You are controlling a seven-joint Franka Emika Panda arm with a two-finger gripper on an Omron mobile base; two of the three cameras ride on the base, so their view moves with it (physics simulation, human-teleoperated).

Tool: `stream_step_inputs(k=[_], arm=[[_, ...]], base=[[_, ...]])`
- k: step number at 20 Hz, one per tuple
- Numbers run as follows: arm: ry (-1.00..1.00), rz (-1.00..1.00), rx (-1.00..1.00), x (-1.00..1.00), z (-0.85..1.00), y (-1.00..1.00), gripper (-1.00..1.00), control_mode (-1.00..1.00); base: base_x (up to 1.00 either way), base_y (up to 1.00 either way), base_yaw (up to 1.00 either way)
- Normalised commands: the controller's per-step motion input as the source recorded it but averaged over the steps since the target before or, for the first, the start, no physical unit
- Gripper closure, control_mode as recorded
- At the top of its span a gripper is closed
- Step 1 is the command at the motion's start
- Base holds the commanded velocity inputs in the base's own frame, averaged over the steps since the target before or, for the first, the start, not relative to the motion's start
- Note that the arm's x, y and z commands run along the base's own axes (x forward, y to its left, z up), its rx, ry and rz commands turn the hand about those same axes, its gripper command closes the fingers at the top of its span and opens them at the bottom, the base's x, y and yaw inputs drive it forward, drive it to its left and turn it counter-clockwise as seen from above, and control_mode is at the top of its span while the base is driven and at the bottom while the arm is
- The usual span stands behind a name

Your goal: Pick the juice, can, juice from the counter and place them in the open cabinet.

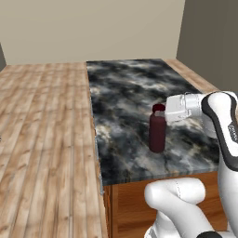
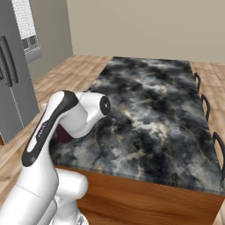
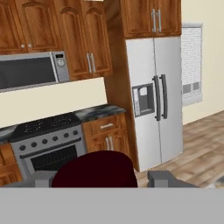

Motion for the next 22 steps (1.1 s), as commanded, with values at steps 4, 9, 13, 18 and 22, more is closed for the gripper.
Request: stream_step_inputs(k=[4, 9, 13, 18, 22], arm=[[0.05, 0.00, 0.00, -0.07, 0.08, 0.00, 1.00, -1.00], [0.00, 0.00, 0.00, 0.00, 0.00, 0.00, 1.00, -1.00], [0.00, 0.00, 0.00, 0.00, 0.00, 0.00, 1.00, -1.00], [0.00, 0.00, 0.00, 0.00, 0.00, 0.00, 1.00, 1.00], [0.00, 0.00, 0.00, 0.00, 0.00, 0.00, 1.00, 1.00]], base=[[0.00, 0.00, 0.00], [0.00, 0.00, 0.00], [0.00, 0.00, 0.00], [0.00, 0.00, 0.00], [-0.28, -0.02, -0.03]])
